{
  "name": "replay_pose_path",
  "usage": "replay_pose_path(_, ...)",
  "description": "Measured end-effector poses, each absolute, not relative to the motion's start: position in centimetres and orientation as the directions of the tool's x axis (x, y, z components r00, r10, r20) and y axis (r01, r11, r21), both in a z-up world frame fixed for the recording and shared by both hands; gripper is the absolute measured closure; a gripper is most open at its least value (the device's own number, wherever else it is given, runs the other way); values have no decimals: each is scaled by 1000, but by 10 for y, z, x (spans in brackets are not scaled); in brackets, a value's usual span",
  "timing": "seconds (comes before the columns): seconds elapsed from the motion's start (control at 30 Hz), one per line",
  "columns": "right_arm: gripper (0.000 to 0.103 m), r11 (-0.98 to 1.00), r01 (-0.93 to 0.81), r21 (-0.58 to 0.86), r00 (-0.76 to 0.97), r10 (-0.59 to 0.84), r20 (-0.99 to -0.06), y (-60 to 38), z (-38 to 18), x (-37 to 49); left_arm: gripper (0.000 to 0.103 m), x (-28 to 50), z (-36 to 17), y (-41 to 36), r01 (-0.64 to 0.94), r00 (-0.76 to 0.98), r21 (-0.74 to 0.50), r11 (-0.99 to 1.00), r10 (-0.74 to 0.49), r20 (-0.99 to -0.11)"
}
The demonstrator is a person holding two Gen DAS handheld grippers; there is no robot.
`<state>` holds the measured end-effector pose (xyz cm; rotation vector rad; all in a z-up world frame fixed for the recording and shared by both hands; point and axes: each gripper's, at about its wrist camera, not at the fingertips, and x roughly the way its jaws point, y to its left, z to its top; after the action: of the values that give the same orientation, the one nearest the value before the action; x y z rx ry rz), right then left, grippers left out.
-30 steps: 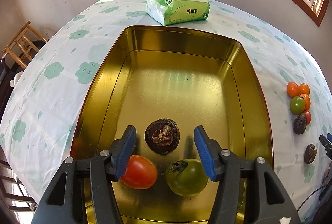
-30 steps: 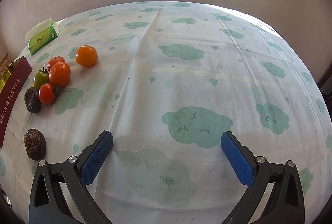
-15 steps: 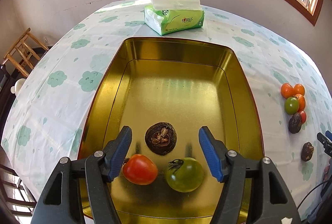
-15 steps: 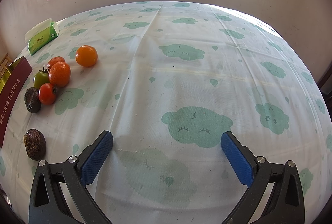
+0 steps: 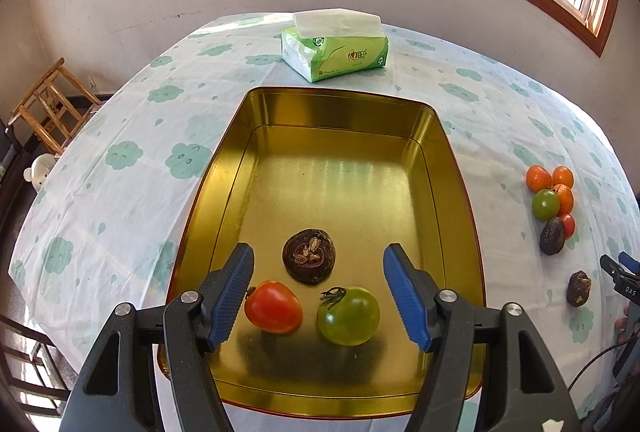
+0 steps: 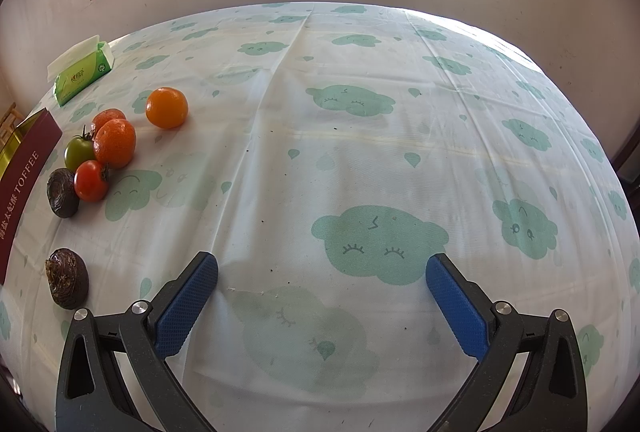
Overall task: Organize fruits
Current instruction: 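Set the water chestnut in the tray and open the left gripper, then move the right gripper to a dark water chestnut on the cloth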
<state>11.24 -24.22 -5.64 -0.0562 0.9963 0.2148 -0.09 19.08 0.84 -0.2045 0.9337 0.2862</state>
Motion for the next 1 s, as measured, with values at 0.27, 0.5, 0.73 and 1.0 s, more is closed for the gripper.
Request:
replay_pose_path(0.27,0,980,-192,50,525,146,-839,-242,-56,112,38,-10,3,189,-331,547,-72,941,129,-827)
replay_pose_path(0.5,0,981,-188,41,527,136,-839,-234,-51,101,37,-17,3,184,-335,540,-54,941,145,-829)
replay_pose_path(0.73,1,939,-339,59,538,245,-807,-191,-24,67,35,-19,4,178,-324,543,-49,945,144,-827)
replay_pose_path(1.0,2,877,-473,81,482,335,-809,-133,-21,49,33,-22,4,173,-321,542,-61,945,131,-830)
